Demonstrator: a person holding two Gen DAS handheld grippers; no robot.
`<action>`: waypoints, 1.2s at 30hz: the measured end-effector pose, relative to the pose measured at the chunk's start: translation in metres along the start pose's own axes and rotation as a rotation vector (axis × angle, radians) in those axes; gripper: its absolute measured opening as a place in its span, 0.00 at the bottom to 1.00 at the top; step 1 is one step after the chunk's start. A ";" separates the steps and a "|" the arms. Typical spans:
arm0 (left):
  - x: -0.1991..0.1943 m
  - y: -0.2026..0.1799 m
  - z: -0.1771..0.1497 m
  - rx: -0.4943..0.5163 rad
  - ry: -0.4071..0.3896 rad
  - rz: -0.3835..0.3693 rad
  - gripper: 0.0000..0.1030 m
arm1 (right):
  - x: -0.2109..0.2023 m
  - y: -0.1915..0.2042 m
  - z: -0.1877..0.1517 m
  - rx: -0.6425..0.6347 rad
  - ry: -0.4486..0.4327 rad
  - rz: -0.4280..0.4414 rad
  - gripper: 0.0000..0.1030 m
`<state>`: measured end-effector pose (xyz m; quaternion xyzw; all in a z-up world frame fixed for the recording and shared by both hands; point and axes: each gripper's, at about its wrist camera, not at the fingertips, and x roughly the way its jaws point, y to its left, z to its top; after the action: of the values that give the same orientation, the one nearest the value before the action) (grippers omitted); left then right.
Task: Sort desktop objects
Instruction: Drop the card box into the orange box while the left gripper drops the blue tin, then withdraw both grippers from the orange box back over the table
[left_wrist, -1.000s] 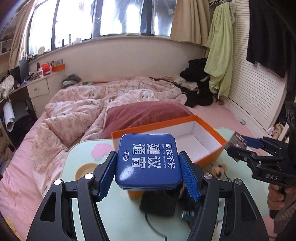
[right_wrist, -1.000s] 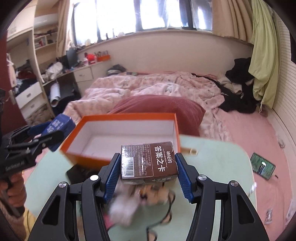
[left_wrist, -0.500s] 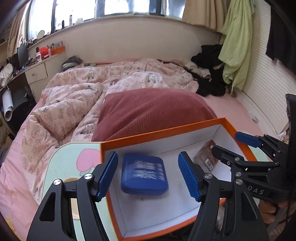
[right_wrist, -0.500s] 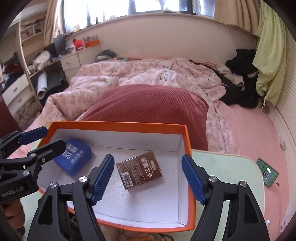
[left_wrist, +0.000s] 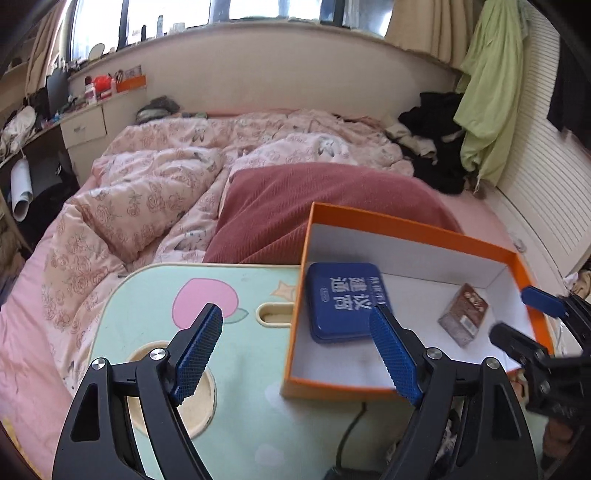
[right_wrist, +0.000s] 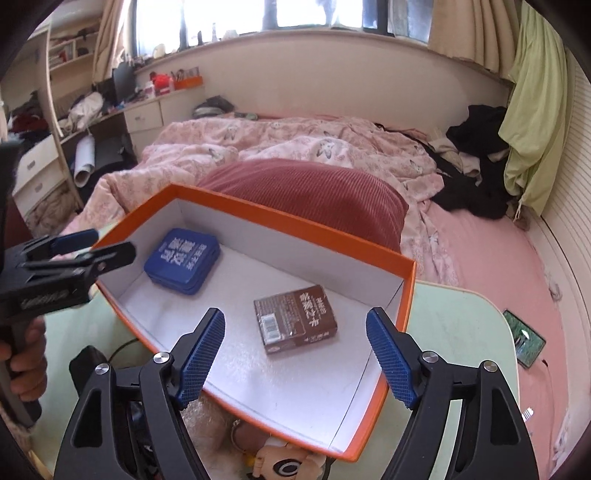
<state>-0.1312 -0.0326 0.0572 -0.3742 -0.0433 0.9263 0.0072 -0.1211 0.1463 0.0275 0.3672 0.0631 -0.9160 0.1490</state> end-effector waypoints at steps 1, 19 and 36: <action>-0.006 -0.003 -0.001 0.015 -0.014 -0.001 0.79 | 0.001 -0.002 0.001 0.002 -0.006 -0.002 0.77; -0.017 -0.017 -0.012 0.082 0.021 -0.057 0.79 | -0.019 -0.018 0.002 0.048 -0.081 -0.009 0.76; -0.099 -0.019 -0.159 0.089 0.092 -0.118 0.79 | -0.097 0.022 -0.143 -0.036 0.042 -0.088 0.96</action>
<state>0.0499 -0.0061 0.0139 -0.4123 -0.0236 0.9072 0.0804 0.0464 0.1797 -0.0089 0.3805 0.0986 -0.9124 0.1139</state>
